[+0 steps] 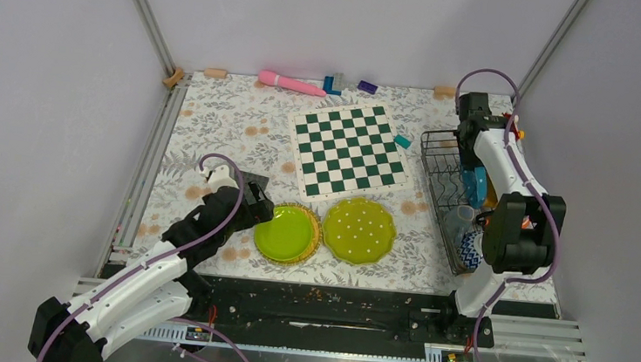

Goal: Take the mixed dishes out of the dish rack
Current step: Pick up the plate from the dish rack.

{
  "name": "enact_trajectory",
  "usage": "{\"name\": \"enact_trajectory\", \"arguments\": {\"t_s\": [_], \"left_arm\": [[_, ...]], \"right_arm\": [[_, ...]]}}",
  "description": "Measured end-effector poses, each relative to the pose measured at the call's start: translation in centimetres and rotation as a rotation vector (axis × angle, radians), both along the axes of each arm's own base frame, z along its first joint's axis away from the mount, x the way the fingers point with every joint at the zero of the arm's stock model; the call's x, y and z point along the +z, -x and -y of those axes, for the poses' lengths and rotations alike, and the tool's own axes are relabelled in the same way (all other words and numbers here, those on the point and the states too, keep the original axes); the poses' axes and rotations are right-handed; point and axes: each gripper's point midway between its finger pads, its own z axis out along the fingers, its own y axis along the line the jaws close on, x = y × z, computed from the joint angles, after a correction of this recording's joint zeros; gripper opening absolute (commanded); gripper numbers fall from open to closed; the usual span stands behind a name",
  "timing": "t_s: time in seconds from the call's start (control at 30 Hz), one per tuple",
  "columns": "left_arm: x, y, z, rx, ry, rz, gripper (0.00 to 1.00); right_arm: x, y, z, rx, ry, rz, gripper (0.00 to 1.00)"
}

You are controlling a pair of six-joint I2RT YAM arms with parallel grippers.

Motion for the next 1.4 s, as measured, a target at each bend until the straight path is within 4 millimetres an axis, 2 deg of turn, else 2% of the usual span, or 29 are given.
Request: {"name": "enact_trajectory", "arguments": {"t_s": [0.13, 0.43, 0.73, 0.87, 1.1, 1.4], "left_arm": [[0.0, 0.0, 0.0, 0.000, 0.000, -0.001, 0.99], [-0.1, 0.0, 0.0, 0.000, -0.003, -0.005, 0.99], [-0.1, 0.0, 0.0, 0.000, -0.003, -0.004, 0.99], [-0.1, 0.0, 0.0, 0.001, -0.002, -0.003, 0.99], [0.4, 0.0, 0.0, 0.001, 0.009, 0.014, 0.99], [0.5, 0.0, 0.0, 0.001, 0.011, 0.016, 0.99]], "right_arm": [[0.1, 0.2, -0.1, 0.017, 0.003, -0.016, 0.14], [1.0, 0.6, -0.3, 0.033, -0.022, -0.043, 0.00], [1.7, 1.3, -0.6, 0.073, -0.047, -0.071, 0.00], [3.4, 1.6, -0.7, 0.081, -0.051, -0.025, 0.00], [8.0, 2.5, -1.3, 0.109, -0.081, 0.121, 0.00], [12.2, 3.8, -6.0, 0.192, -0.329, 0.305, 0.00]]}}
